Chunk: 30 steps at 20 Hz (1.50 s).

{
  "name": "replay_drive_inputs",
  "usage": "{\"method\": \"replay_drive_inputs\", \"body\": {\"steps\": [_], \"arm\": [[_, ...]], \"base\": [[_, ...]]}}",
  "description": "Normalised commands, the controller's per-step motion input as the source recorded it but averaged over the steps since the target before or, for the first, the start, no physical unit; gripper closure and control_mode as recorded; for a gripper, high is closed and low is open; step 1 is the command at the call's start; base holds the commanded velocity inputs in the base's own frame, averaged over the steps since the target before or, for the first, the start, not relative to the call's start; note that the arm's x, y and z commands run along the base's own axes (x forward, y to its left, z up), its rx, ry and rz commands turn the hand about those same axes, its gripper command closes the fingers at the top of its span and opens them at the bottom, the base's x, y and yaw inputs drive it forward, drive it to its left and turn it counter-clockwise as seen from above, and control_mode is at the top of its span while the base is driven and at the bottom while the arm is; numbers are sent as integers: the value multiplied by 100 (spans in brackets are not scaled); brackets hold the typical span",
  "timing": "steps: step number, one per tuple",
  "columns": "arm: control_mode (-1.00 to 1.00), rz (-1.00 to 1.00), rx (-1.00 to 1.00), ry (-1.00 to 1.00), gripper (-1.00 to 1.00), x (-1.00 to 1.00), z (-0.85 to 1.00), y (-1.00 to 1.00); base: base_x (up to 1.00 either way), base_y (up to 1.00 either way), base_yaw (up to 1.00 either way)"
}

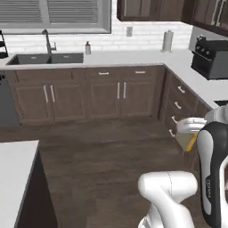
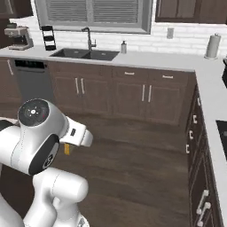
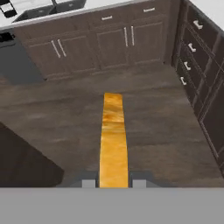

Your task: Start the toaster. Once the lever pops up, take the bread to the plate on the dining counter.

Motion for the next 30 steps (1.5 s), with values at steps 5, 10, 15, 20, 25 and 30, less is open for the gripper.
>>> {"method": "replay_drive_inputs", "body": {"steps": [5,10,15,20,25,30], "arm": [[100,0,0,0,100,0,0,0],[100,0,0,0,100,0,0,0],[100,0,0,0,100,0,0,0],[100,0,0,0,100,0,0,0],[100,0,0,0,100,0,0,0],[100,0,0,0,100,0,0,0]], "base": [[0,0,100],[0,0,100],[0,0,100],[0,6,97],[-13,87,73],[-36,100,53]]}}
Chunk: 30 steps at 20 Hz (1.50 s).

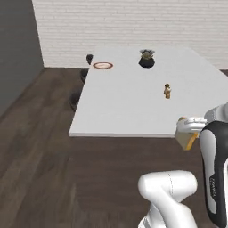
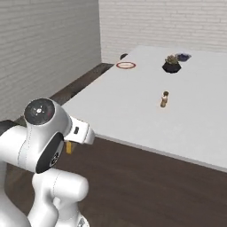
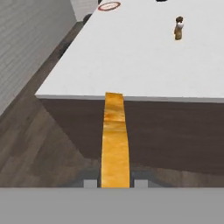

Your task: Start the toaster. Once the lever pops up, take the bread to the plate on the dining counter.

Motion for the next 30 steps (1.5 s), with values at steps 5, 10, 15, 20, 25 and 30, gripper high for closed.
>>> {"method": "replay_drive_inputs", "body": {"steps": [5,10,15,20,25,30], "arm": [[100,0,0,0,100,0,0,0],[100,0,0,0,100,0,0,0],[100,0,0,0,100,0,0,0],[100,0,0,0,100,0,0,0],[100,0,0,0,100,0,0,0],[100,0,0,0,100,0,0,0]], "base": [[-32,100,35],[-11,100,15],[30,100,0],[59,100,0],[60,100,-17],[98,57,-25]]}}
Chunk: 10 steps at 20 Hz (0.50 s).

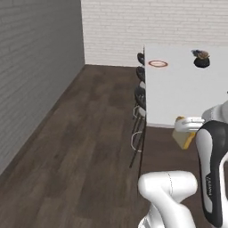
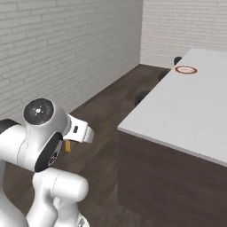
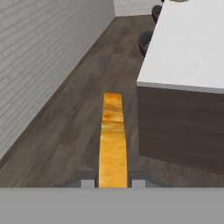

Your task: Start the toaster. Once the lever pops up, take the bread to the plate on the dining counter.

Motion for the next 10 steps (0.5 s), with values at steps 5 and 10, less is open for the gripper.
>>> {"method": "replay_drive_inputs", "body": {"steps": [5,10], "arm": [[100,0,0,0,100,0,0,0],[100,0,0,0,100,0,0,0]], "base": [[100,3,16],[79,30,15]]}}
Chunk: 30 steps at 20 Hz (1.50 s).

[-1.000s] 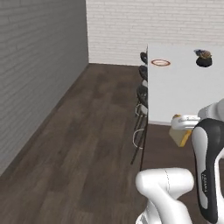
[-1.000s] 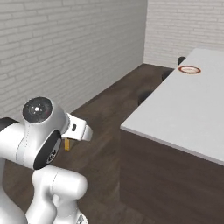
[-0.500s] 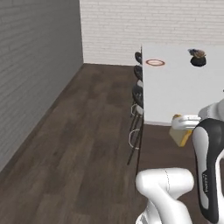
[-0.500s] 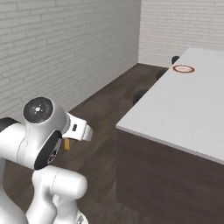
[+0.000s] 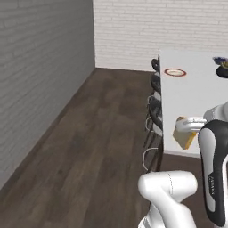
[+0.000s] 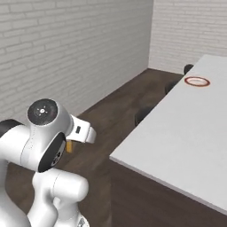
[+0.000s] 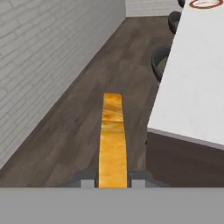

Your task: Start the toaster. Once the lever pops up, take the bread to the plate on the dining counter.

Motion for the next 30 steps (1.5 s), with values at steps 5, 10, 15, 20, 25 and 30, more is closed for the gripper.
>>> {"method": "replay_drive_inputs", "body": {"steps": [5,10,15,20,25,30], "arm": [[100,0,0,0,100,0,0,0],[100,0,0,0,100,0,0,0],[100,0,0,0,100,0,0,0],[100,0,0,0,100,0,0,0],[100,0,0,0,100,0,0,0],[100,0,0,0,100,0,0,0]], "base": [[18,100,-23],[32,100,-45],[35,100,-49],[31,100,-50],[33,100,-48],[69,100,-46]]}}
